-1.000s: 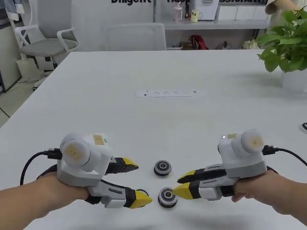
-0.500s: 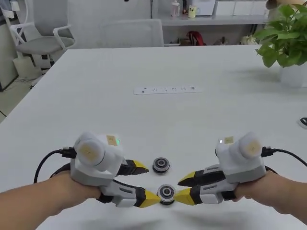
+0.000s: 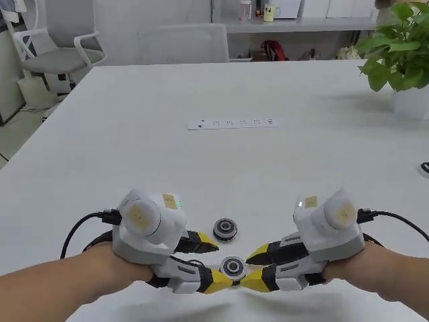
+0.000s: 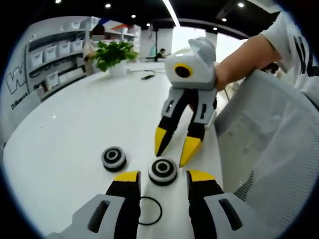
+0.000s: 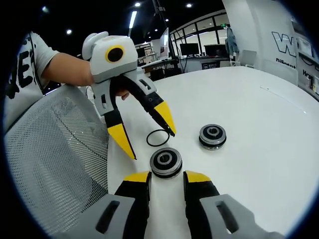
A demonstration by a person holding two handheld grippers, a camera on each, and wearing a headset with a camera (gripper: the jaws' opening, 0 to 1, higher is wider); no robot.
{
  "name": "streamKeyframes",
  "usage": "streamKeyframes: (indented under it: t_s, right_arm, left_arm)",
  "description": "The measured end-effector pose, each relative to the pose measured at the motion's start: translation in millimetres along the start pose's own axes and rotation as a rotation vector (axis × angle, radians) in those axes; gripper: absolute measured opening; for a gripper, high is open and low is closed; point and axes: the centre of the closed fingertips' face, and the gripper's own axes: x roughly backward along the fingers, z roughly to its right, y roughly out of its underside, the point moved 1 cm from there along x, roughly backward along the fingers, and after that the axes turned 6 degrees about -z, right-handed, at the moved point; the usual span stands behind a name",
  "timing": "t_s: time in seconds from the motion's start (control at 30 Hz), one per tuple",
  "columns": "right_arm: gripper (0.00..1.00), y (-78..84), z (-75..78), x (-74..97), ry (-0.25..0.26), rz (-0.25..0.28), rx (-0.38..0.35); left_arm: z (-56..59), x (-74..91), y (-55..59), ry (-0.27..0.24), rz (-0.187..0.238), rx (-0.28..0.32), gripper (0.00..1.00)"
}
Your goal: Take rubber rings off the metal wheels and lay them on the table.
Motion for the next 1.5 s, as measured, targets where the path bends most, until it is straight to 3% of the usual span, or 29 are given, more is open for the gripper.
streamKeyframes:
  t_s: [0.6, 0.97, 1.5]
  right_arm:
    - [0.22, 1.0, 1.0, -2.8, -0.006, 0.009, -0.017]
    - [0.21, 0.5, 1.3, -3.9, -0.006, 0.015, -0.020]
    - [0.15, 3.4, 0.6, -3.6, 0.004, 0.004, 0.020]
  left_arm:
    - [4.1, -15.0, -1.1, 0.012, -0.001, -0.002, 0.23]
    - [-0.9, -17.2, -1.7, -0.032, 0.006, -0.013, 0.14]
    - [0.1, -16.5, -1.3, -0.057, 0.016, -0.007, 0.14]
